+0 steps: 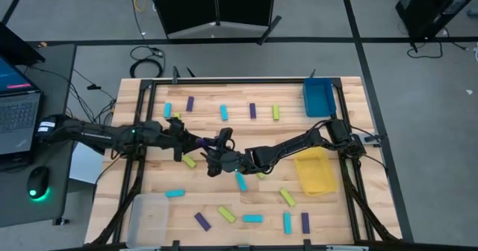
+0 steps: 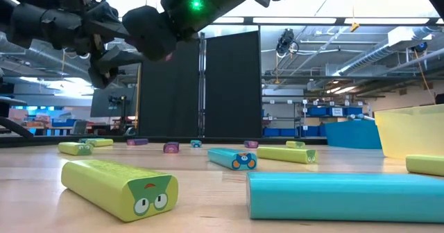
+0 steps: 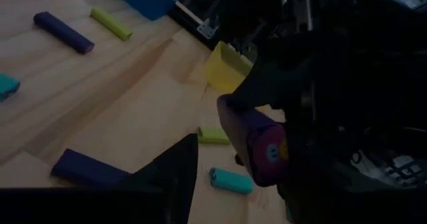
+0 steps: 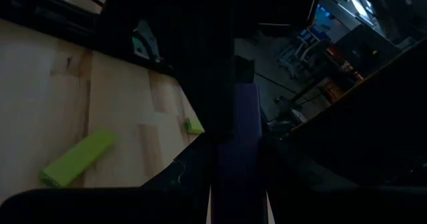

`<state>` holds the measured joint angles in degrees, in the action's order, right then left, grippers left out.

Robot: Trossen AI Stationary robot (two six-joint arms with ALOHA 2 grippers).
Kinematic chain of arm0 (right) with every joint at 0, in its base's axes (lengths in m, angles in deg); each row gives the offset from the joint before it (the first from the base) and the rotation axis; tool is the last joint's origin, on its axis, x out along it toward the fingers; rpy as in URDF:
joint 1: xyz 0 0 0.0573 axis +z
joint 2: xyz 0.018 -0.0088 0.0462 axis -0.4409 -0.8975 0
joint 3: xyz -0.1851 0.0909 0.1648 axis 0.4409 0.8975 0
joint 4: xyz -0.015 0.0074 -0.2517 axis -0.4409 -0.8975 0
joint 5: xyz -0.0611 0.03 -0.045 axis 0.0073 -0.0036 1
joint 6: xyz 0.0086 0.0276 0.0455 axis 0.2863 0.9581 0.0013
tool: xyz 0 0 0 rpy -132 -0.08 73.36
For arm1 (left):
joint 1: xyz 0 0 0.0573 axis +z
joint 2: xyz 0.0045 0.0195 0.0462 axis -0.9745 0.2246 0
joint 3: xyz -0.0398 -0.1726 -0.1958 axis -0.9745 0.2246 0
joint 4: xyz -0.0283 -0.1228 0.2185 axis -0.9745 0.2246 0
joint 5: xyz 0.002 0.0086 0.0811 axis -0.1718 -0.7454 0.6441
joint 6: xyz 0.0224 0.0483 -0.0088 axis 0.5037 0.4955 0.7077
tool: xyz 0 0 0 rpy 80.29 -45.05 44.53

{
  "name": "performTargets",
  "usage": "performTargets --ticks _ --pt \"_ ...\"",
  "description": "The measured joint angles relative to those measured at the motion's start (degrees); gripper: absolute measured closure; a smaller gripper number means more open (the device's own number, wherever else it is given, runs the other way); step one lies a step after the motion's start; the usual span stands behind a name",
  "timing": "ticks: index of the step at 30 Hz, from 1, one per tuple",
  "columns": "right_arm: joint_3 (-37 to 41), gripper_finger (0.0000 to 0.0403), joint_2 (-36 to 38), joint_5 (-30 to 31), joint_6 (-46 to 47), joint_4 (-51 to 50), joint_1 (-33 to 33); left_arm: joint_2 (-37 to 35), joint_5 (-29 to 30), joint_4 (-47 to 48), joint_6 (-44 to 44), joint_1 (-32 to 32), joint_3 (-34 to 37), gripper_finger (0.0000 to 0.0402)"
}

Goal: Sort blocks
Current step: Put the violet block into the transparent bin

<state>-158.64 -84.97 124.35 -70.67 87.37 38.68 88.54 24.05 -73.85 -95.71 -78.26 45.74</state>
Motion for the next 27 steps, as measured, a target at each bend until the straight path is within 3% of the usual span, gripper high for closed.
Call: performTargets --ticks 11,23,25,27 --pt "0.0 0.0288 0.0 0.48 -0.42 -0.02 -0.04 1.04 0.45 -3.41 0.71 0.02 0.09 0.034" --pt "0.0 0.0288 0.0 0.84 -0.47 0.05 0.59 1.02 0.17 -3.64 3.45 0.0 0.09 0.0339" --pt "0.0 0.0257 0.0 1.05 -0.43 0.1 0.91 1.02 0.02 -3.78 3.77 0.0 0.09 0.0339" --pt "0.0 0.0199 0.0 0.98 -0.41 0.08 1.36 1.0 -0.03 -4.08 3.92 -0.01 0.08 0.0339"
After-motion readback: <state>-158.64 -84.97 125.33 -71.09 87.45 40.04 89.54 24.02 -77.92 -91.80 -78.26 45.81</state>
